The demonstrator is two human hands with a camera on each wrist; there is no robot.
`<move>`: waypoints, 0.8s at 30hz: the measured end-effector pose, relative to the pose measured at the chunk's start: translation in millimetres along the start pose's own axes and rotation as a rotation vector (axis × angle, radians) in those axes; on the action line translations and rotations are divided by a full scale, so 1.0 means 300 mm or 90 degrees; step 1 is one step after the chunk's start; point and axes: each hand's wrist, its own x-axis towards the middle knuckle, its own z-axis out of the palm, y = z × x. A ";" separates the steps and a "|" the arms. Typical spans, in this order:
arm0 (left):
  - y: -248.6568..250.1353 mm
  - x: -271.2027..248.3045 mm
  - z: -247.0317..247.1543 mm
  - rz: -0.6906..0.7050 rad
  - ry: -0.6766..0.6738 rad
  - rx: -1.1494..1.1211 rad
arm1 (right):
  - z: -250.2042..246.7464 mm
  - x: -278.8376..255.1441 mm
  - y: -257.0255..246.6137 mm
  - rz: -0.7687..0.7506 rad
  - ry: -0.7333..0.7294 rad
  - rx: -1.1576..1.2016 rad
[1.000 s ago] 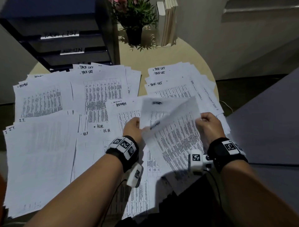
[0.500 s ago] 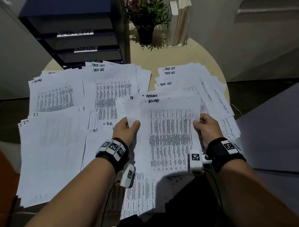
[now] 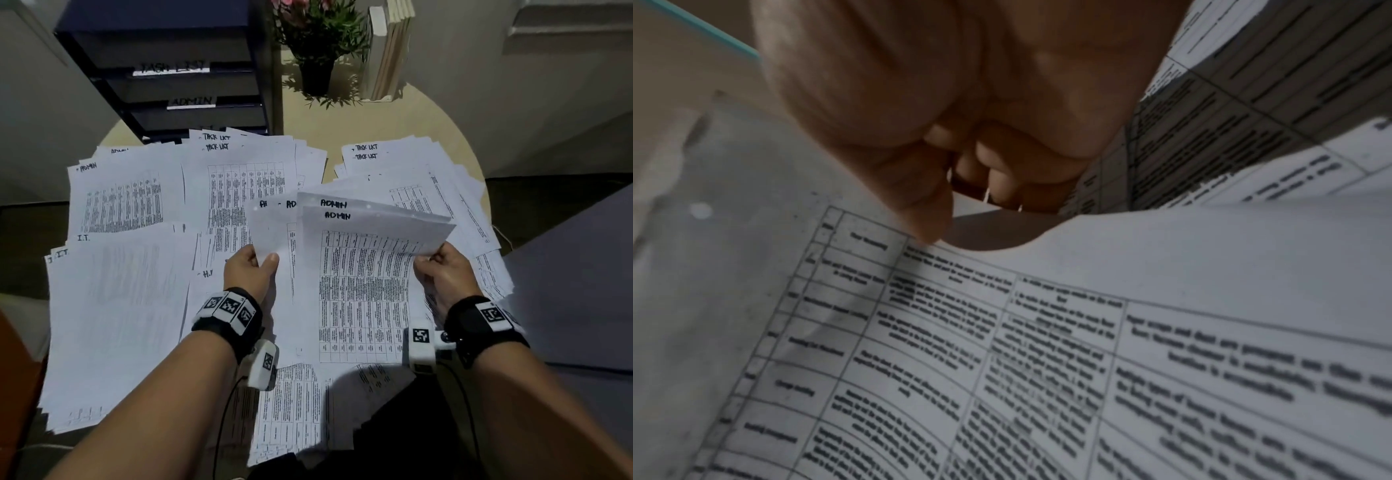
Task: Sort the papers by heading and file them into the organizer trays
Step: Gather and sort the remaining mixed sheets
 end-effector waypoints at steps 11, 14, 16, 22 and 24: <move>0.033 -0.094 0.048 0.011 -0.168 -0.028 | 0.042 0.013 -0.017 -0.007 -0.067 0.040; 0.031 -0.095 0.052 0.047 -0.213 0.040 | 0.030 0.014 -0.017 0.032 -0.071 0.031; 0.027 -0.060 0.039 0.106 -0.159 0.110 | 0.020 0.020 -0.014 0.035 -0.062 0.014; -0.005 -0.003 0.000 -0.051 0.051 0.257 | 0.046 0.008 0.022 0.032 -0.099 -0.047; -0.005 0.002 0.004 -0.059 0.044 0.250 | 0.047 0.002 0.043 0.043 -0.112 -0.070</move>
